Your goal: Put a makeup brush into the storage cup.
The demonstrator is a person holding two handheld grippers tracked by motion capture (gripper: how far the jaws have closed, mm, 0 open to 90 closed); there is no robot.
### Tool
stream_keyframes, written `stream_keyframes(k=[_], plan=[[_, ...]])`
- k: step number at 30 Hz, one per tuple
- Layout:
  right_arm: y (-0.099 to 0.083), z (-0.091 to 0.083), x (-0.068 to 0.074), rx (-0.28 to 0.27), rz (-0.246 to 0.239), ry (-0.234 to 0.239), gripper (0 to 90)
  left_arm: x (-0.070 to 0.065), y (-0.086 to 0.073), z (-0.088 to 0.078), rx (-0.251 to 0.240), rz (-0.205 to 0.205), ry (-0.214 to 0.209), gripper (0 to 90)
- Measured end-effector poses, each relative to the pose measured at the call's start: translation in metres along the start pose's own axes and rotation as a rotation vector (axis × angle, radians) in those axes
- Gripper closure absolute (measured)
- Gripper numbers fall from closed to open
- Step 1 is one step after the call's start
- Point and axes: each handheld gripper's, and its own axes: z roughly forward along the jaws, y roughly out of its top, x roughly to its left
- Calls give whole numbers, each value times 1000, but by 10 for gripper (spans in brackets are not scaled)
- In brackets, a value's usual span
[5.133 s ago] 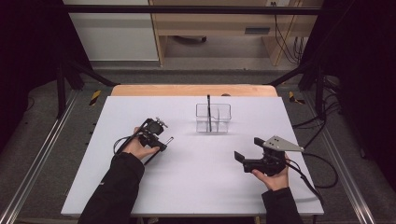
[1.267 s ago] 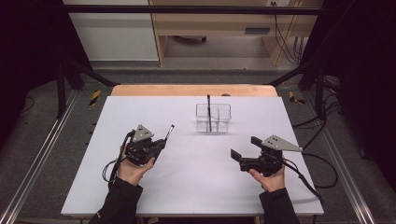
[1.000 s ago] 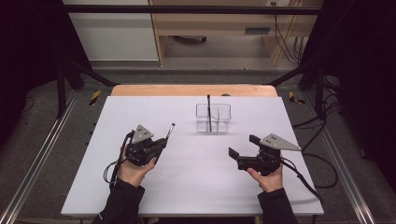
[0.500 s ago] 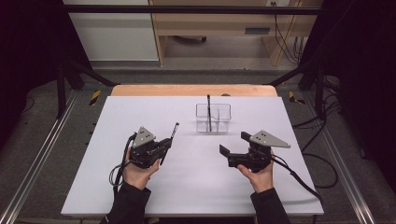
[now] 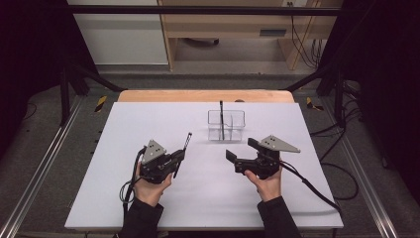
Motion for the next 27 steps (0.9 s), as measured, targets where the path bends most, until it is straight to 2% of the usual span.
stream_keyframes(k=[6, 19, 22, 27], plan=[[-1, 6, 3, -7, 22, 12, 76, -8, -1, 2, -16, 3, -8, 834], [-1, 17, 12, -4, 28, 28, 79, -19, -4, 12, -32, -14, -26, 834], [-1, 19, 13, -6, 30, 36, 86, -21, -5, 14, -28, -8, -20, 834], [-2, 23, 17, 0, 29, 41, 103, -26, -6, 17, -35, -9, -31, 834]])
